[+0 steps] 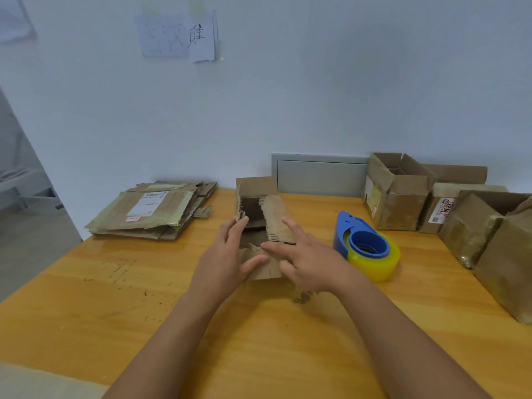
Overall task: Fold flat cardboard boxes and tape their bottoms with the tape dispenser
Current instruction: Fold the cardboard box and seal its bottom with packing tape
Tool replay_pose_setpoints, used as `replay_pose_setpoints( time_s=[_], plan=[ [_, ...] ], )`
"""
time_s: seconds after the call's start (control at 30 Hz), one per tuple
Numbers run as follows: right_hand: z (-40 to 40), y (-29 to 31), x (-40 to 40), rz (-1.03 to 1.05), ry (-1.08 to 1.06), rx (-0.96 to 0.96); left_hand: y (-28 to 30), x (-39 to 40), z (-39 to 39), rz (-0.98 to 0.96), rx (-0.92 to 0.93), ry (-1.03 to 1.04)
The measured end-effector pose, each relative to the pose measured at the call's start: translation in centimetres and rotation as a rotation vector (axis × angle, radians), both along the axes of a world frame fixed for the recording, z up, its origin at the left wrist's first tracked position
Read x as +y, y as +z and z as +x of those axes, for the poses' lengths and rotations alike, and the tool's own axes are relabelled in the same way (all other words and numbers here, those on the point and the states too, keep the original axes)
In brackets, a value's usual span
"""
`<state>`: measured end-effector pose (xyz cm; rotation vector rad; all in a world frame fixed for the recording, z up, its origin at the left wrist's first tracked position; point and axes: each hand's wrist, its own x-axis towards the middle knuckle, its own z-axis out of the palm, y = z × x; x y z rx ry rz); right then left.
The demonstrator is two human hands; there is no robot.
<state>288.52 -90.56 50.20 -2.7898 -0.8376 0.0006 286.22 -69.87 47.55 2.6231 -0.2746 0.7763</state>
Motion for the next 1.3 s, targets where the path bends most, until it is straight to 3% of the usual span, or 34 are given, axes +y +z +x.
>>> replay_pose_setpoints(
  time_s=[0.1,0.2,0.33,0.5,0.57,0.67,0.8,1.03,1.2,1.3],
  plan=[
    [0.8,0.5,1.0,-0.054,-0.083,0.024,-0.3,0.1,-0.1,-0.037,-0.027,0.018],
    [1.5,-0.3,1.1,0.090,-0.192,0.019,-0.9,0.3,-0.3,-0.109,-0.008,0.071],
    [1.5,-2.2,0.5,0.211,-0.368,0.086,-1.6,0.6,-0.3,-0.154,0.108,0.247],
    [1.4,-3.1,0.5,0.348,-0.461,0.226,-2.3,0.4,0.1,-0.268,0.284,0.279],
    [1.3,-2.9,0.7,0.362,-0.469,0.226,-2.2,0.2,0.0,-0.224,0.328,0.335],
    [1.0,-2.7,0.9,0.360,-0.536,0.181,-1.4,0.5,-0.5,-0.016,0.228,0.479],
    [0.2,-2.6,1.5,0.400,-0.523,0.012,-0.8,0.8,-0.4,0.015,0.211,0.416],
    [-1.1,-2.9,1.6,0.666,-0.263,-0.076,-1.5,0.5,-0.1,-0.414,0.034,0.164],
    [-1.4,-3.2,1.5,1.009,-0.343,0.240,-1.1,-0.6,-0.8,-0.864,0.219,-0.034],
    [-1.3,-3.8,0.9,1.092,-0.305,0.429,-1.4,-0.7,-0.9,-0.936,0.329,-0.091]
  ],
)
